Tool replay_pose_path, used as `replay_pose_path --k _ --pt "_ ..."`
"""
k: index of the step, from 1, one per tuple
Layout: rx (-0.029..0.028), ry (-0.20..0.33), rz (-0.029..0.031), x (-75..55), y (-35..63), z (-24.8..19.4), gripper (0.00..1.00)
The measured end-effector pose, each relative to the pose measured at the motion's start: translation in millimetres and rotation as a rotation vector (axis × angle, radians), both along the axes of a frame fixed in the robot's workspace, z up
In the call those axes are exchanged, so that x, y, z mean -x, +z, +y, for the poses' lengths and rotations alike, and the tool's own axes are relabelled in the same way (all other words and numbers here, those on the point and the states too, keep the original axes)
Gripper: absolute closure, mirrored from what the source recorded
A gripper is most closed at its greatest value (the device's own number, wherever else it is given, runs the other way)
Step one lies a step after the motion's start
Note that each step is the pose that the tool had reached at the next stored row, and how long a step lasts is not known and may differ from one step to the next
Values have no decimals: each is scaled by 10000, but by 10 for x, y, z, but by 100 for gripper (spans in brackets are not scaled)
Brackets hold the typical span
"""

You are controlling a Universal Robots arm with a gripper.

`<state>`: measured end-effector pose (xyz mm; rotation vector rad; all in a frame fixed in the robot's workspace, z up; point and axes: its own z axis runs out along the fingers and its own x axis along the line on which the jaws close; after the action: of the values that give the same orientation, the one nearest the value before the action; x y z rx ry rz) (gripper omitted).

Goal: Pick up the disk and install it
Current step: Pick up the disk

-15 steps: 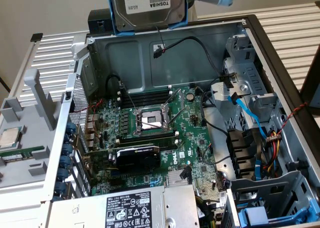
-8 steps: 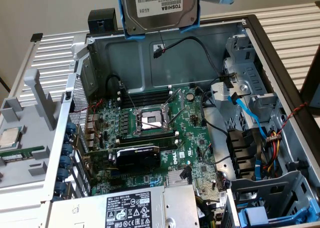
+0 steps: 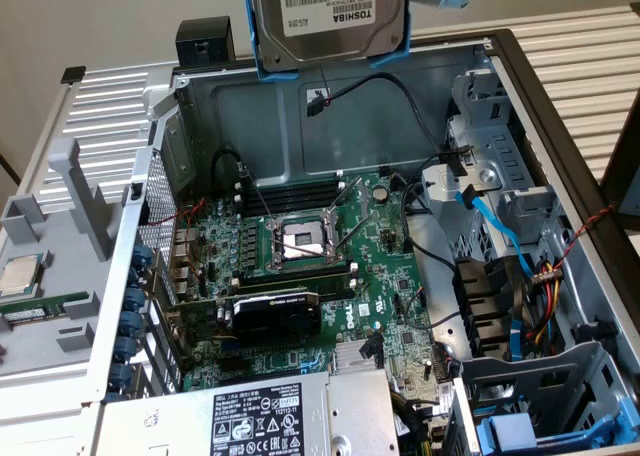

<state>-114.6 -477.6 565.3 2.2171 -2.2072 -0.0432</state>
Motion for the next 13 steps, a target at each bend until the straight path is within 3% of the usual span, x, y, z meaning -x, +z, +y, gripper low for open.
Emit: replay_pose_path --k 3,13 --pt "-57 0 23 -78 1 -24 63" --pt "-129 -1 254 -276 24 -123 63"
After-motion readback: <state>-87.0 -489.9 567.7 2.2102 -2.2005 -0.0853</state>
